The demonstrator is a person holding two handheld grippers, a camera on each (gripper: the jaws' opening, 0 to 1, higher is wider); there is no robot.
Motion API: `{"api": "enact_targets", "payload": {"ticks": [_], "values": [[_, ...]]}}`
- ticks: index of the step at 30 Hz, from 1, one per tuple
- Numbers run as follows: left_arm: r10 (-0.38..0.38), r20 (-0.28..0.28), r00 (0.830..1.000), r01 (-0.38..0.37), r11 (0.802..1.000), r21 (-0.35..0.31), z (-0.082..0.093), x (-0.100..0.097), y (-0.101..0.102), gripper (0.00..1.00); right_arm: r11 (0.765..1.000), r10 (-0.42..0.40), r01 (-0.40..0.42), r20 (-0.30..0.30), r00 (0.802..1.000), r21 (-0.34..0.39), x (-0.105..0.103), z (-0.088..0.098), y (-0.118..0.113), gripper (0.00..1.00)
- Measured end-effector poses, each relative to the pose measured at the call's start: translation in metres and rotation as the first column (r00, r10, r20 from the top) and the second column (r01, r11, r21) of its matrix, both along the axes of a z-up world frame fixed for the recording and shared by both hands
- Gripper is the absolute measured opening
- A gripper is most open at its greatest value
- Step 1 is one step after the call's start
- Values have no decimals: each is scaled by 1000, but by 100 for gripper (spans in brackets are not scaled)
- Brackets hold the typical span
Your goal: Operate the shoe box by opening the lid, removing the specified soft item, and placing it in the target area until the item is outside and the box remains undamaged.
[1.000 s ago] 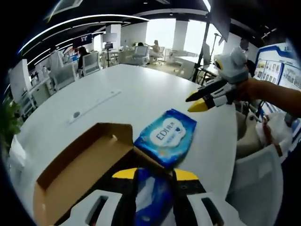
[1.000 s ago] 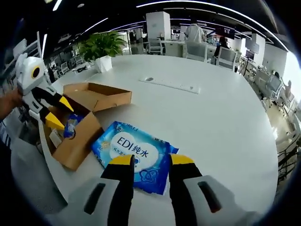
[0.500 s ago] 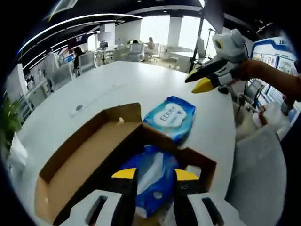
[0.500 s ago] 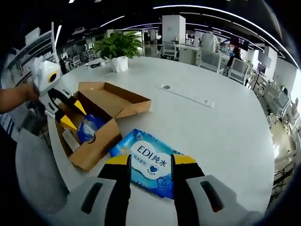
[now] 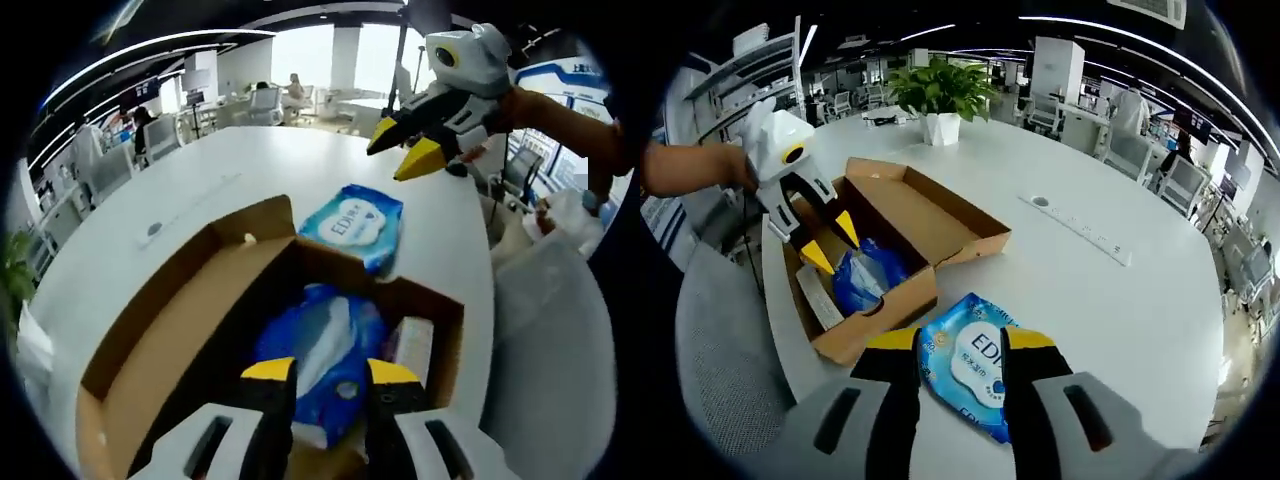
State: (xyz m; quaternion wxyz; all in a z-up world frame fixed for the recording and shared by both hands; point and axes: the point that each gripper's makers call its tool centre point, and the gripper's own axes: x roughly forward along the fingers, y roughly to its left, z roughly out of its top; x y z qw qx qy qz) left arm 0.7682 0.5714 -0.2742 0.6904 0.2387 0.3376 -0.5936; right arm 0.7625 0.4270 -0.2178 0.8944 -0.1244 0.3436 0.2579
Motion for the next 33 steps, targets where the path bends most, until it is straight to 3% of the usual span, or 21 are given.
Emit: {"api": "enact_targets", "payload": {"ticks": [6, 9, 19, 33], "values": [[-60, -25, 998, 60, 998, 8, -9, -2, -4, 26, 998, 68, -68, 0, 998, -12, 4, -1, 18, 28], [-83, -33, 996, 84, 996, 11, -12, -5, -5, 19, 994, 106, -106, -5, 994, -17, 6, -3, 29, 28], [-120, -50, 991, 122, 992, 37, -24, -2, -3, 19, 979, 201, -202, -20, 979, -26, 12, -14, 59, 25], [-110, -62, 992, 116, 989, 93, -30, -1, 5, 4, 958, 280, -283, -66, 958, -42, 22, -41, 92, 23]]}}
